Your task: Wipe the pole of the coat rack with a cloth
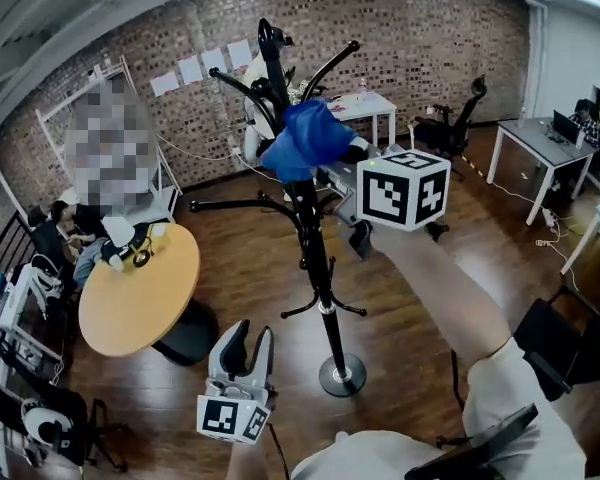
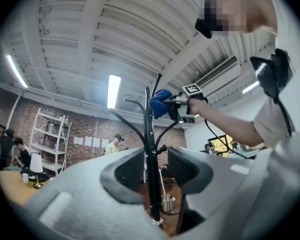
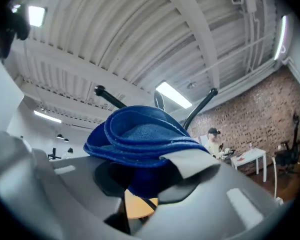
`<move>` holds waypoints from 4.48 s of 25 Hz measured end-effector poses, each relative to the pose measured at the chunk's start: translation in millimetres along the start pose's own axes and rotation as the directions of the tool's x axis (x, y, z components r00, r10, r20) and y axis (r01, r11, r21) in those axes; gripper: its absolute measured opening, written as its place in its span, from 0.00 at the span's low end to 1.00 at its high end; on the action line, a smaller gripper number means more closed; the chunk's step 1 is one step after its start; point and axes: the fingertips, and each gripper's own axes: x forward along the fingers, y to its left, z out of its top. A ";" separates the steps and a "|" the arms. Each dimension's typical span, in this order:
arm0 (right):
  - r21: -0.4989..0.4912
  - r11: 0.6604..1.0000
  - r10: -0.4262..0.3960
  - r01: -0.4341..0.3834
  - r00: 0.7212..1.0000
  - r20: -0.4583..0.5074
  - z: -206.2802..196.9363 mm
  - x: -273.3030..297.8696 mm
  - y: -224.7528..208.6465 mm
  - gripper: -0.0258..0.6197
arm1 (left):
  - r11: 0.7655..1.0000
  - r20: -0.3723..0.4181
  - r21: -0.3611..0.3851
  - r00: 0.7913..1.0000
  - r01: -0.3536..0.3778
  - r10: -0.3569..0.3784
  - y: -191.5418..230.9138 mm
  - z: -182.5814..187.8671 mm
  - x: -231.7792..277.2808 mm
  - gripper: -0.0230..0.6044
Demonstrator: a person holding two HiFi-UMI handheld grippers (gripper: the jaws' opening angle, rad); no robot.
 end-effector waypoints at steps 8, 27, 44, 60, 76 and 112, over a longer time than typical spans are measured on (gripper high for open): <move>0.140 0.975 -0.165 0.171 0.985 -0.049 -31.1 8.9 -20.1 0.19 | 0.998 -0.015 -0.059 1.000 0.024 -0.025 13.5 -24.3 19.9 0.26; -0.209 0.977 -0.003 0.028 0.993 0.118 -59.6 -37.6 83.3 0.20 | 0.999 0.010 -0.041 1.000 0.004 -0.003 79.6 -26.9 63.2 0.23; -0.368 0.795 -0.475 0.482 0.872 0.115 -11.2 65.3 36.3 0.20 | 0.844 0.009 -0.188 0.860 0.503 -0.511 111.6 -61.3 96.6 0.23; -0.394 0.766 -0.525 0.508 0.848 0.074 -67.7 29.2 60.8 0.20 | 0.781 0.085 -0.218 0.808 0.586 -0.583 90.7 -51.1 97.7 0.18; -0.286 0.722 -0.669 0.630 0.741 -0.057 -219.5 11.1 33.0 0.20 | 0.861 -0.010 -0.188 0.875 0.473 -0.483 140.4 -70.7 107.2 0.13; -0.172 0.911 -0.400 0.375 0.904 -0.150 -256.4 -122.8 13.0 0.20 | 0.931 -0.035 -0.117 0.935 0.346 -0.353 91.3 -68.9 111.9 0.13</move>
